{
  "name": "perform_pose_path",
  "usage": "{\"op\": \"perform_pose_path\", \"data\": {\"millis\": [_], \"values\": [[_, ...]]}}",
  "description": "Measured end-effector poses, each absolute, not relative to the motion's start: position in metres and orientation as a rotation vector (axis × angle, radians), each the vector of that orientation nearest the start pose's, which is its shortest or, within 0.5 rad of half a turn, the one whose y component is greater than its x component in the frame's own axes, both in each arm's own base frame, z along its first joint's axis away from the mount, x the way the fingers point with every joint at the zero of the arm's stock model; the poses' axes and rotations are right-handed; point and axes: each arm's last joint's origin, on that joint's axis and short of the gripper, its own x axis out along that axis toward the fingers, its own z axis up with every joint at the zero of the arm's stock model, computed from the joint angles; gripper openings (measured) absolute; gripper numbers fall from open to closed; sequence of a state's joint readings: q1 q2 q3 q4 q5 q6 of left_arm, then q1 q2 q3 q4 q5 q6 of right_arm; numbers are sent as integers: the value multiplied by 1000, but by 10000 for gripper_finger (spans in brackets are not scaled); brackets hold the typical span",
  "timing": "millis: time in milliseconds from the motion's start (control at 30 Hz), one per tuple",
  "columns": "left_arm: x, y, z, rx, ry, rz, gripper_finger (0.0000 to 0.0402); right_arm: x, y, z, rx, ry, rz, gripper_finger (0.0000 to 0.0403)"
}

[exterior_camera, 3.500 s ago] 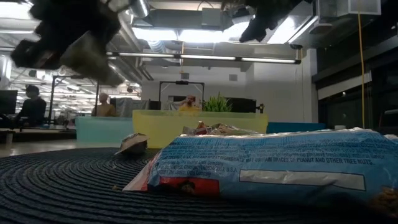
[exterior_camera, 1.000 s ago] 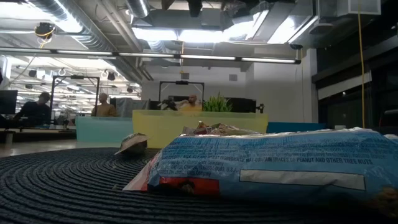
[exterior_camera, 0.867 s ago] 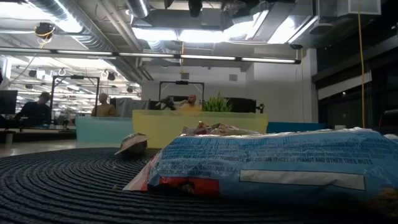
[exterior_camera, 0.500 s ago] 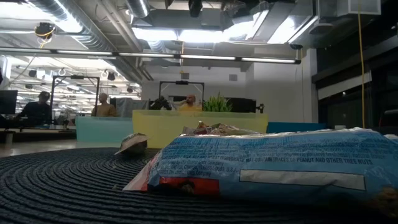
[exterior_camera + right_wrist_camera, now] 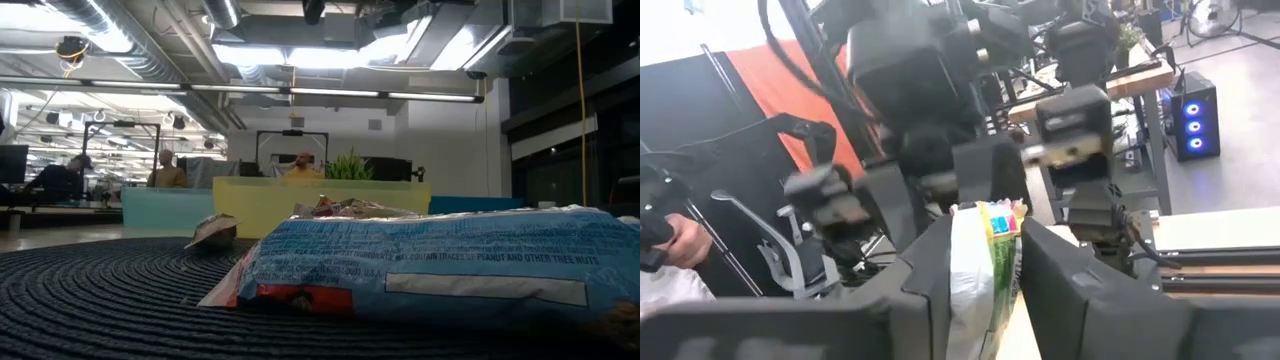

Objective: Pick and place Granola Bars by type
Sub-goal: Put the yellow granola bar into the blue bin

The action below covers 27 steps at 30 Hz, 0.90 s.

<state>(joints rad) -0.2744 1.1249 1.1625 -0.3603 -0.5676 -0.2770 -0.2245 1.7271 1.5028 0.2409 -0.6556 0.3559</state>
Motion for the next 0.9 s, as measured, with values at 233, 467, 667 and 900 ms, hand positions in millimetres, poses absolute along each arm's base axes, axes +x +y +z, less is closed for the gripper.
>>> {"op": "perform_pose_path", "data": {"millis": [233, 467, 667, 900], "values": [[206, -51, 397, -190, 191, 292, 123, 395, -76, 372, 330, 61, 439, 101], [199, -55, 401, -201, 173, 275, 128, 373, -89, 390, 296, 57, 404, 101], [205, -59, 396, -207, 195, 258, 128, 331, -103, 407, 226, 149, 296, 100], [213, -62, 391, -195, 221, 259, 128, 265, -119, 420, 178, 330, -9, 100]]}}
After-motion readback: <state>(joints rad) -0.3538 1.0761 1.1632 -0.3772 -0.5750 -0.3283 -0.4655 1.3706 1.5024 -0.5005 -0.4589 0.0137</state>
